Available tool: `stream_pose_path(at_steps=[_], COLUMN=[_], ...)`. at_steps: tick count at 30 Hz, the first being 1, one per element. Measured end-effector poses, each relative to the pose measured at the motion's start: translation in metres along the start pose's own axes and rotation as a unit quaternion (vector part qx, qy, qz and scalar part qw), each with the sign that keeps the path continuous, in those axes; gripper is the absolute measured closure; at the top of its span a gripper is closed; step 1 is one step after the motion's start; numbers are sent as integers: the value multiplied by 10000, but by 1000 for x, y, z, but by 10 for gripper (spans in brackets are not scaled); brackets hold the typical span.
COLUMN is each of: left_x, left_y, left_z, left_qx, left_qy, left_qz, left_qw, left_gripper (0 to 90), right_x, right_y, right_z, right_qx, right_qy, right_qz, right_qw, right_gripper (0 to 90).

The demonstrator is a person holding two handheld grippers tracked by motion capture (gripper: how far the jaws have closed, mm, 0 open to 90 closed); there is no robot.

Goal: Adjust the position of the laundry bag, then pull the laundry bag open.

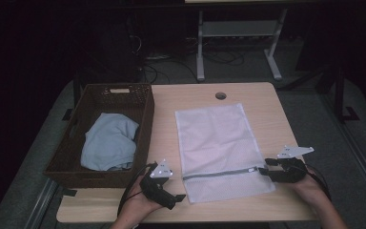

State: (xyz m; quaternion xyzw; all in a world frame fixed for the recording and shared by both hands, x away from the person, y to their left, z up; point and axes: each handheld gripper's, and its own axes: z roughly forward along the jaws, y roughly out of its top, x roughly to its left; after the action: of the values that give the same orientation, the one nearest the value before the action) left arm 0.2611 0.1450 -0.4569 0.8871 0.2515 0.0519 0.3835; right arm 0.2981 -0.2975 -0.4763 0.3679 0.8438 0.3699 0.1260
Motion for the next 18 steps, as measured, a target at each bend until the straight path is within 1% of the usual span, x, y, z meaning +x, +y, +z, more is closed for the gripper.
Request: stream_pose_path(at_steps=[4,5,6,11,18], left_x=[0,0,0,0,0], left_y=[0,0,0,0,0], left_z=[0,0,0,0,1], left_qx=[15,15,15,16,21], left_qy=[-3,-5,-6,-9,-7], left_qz=[8,12,10,20,20], left_qw=[10000,10000,10000,10000,10000], left_gripper=[15,15,15,15,15], right_x=[2,3,3,3,4], right_y=[-1,-2,-2,-2,-2], right_z=[0,0,0,0,0], right_qx=[-36,-64,-70,-97,-71], right_qy=[-75,-50,-41,-34,0], right_qz=[-124,-120,-138,-134,-102], right_qw=[9999,9999,9999,9999,9999], right_gripper=[569,599,605,647,744])
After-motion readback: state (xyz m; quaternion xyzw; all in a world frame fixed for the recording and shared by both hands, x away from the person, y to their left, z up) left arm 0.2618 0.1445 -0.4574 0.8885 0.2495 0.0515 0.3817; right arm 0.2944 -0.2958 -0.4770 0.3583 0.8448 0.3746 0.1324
